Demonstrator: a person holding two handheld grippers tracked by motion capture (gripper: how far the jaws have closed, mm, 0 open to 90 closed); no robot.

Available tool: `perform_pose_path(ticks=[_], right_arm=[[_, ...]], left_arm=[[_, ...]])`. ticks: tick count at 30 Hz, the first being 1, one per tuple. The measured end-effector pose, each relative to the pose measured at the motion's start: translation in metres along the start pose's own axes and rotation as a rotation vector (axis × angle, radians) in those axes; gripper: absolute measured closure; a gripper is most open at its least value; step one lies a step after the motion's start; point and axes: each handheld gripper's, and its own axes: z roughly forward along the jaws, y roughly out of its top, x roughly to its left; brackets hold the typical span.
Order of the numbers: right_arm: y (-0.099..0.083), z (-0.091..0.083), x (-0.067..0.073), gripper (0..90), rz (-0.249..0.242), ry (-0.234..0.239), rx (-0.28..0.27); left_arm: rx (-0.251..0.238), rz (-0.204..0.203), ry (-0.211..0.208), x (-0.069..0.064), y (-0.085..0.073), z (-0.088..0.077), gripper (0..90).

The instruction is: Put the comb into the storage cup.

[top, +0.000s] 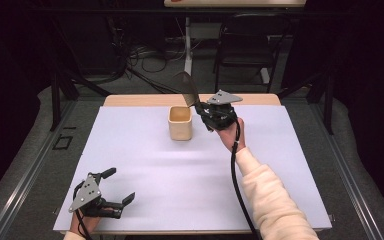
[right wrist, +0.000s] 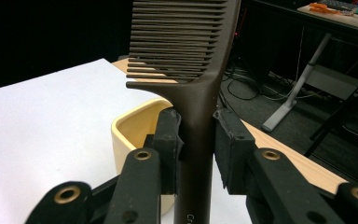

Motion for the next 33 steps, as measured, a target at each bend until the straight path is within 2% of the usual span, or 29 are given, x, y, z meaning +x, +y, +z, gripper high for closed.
perform_pose_path(ticks=[16,33], right_arm=[[0.009,0.007,0.002,72.2,-0.033,0.0,-0.007],[0.012,0.014,0.0,72.2,-0.027,-0.003,-0.016]], left_arm=[[0.0,-0.001,-0.001,0.0,0.0,0.0,0.0],[-0.001,-0.002,-0.002,0.0,0.0,0.0,0.0]])
